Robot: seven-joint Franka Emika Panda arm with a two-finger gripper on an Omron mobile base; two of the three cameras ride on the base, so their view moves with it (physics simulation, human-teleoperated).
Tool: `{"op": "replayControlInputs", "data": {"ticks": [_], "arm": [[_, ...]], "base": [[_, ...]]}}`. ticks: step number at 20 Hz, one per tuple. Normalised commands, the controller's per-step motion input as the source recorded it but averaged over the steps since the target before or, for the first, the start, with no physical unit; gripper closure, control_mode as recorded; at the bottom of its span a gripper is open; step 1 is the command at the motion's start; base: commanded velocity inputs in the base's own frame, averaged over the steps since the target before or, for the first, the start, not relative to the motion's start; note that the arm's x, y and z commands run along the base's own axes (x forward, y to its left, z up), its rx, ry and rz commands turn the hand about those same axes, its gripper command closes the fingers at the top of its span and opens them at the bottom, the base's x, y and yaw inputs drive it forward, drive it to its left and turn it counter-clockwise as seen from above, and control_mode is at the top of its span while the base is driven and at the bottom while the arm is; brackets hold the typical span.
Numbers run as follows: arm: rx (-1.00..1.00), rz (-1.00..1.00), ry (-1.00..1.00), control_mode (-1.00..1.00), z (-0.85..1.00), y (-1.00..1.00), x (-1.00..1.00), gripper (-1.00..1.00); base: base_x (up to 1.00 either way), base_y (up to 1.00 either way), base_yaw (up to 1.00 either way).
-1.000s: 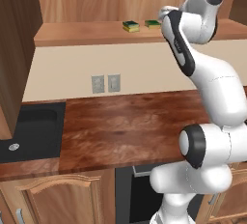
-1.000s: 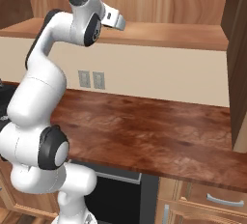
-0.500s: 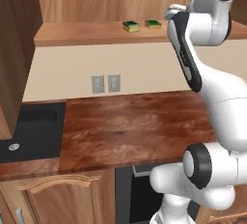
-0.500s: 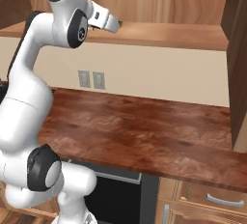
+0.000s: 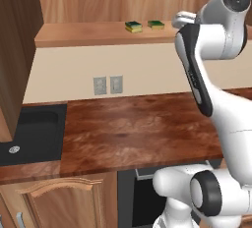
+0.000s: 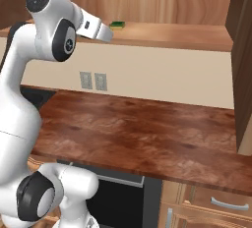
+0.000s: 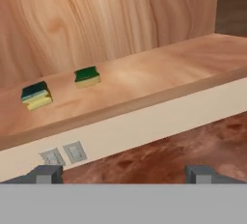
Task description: Pick up the sponge and sponge from the sink, and place them back in the cabinet, and close the cabinet doors.
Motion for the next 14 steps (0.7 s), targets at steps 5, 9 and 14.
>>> {"op": "replayControlInputs", "data": {"ticks": [5, 9, 14], "arm": [[0.00, 0.00, 0.18, -1.00, 0.00, 0.12, -0.46, -1.00], [0.00, 0.01, 0.17, -1.00, 0.00, 0.13, -0.47, -1.00], [0.00, 0.03, 0.10, -1.00, 0.00, 0.17, -0.43, -1.00]], "base": [[0.00, 0.00, 0.00], [0.00, 0.00, 0.00], [0.00, 0.00, 0.00]]}}
